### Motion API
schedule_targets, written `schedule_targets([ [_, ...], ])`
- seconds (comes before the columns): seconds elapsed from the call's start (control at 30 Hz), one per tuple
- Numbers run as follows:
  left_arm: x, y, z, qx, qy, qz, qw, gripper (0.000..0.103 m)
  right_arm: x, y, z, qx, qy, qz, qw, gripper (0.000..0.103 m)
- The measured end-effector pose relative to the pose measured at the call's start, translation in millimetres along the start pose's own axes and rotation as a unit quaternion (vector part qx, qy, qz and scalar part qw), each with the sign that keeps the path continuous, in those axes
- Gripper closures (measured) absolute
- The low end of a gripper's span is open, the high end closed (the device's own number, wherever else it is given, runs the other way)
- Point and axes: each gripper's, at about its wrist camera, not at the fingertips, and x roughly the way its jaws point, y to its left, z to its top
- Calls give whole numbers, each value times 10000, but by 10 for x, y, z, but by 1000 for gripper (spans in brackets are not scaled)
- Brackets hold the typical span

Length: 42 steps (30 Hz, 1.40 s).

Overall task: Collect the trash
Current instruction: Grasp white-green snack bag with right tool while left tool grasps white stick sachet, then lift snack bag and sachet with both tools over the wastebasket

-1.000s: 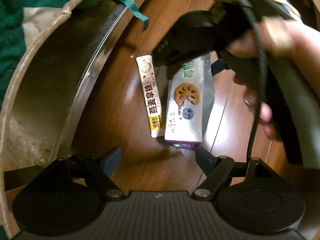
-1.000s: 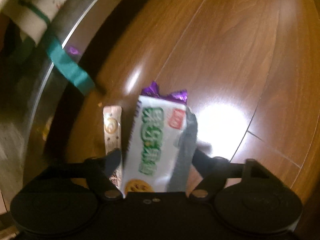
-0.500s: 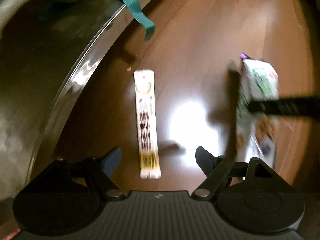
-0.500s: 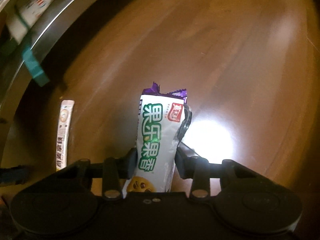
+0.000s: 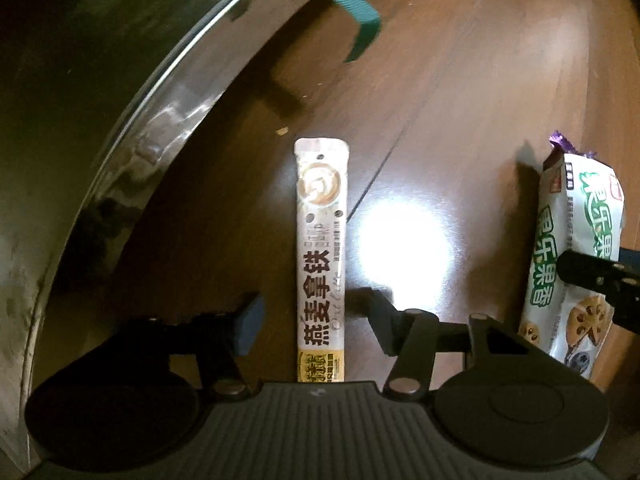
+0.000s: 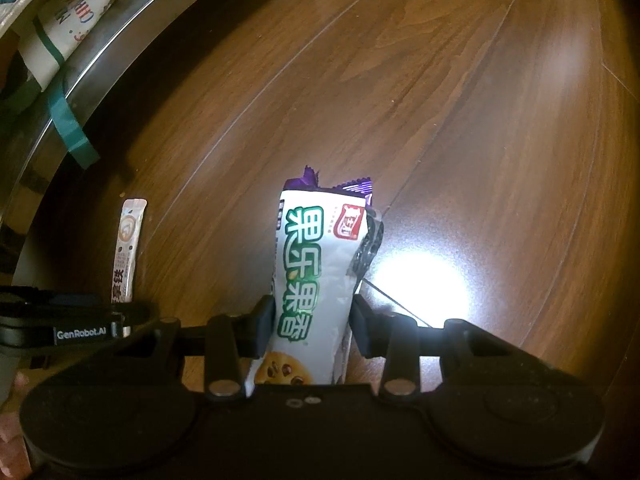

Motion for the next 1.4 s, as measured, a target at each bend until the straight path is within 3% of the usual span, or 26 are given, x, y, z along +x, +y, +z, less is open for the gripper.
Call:
schedule_targets([
  [0.17, -62, -152, -25, 276, -101, 79, 9995, 80, 7, 34, -19, 46, -48, -53, 10000, 64],
  [0.47, -167, -158, -92, 389, -66, 94, 9992, 80, -39, 191, -235, -26, -117, -258, 9996, 77],
  [0.8, -844, -216, -504, 791, -115, -304, 9963, 80, -641, 333, -814, 701, -137, -89, 9974, 79],
  [1.07, -2209, -213, -871, 1240, -69, -651, 9901, 80, -1691, 625, -1201, 1154, -172, -236, 9929, 79],
  [1.4, -4327, -192, -964, 1766, -363, -1021, 9783, 80, -3779, 1142, -1162, 1072, -593, -498, 9912, 79],
])
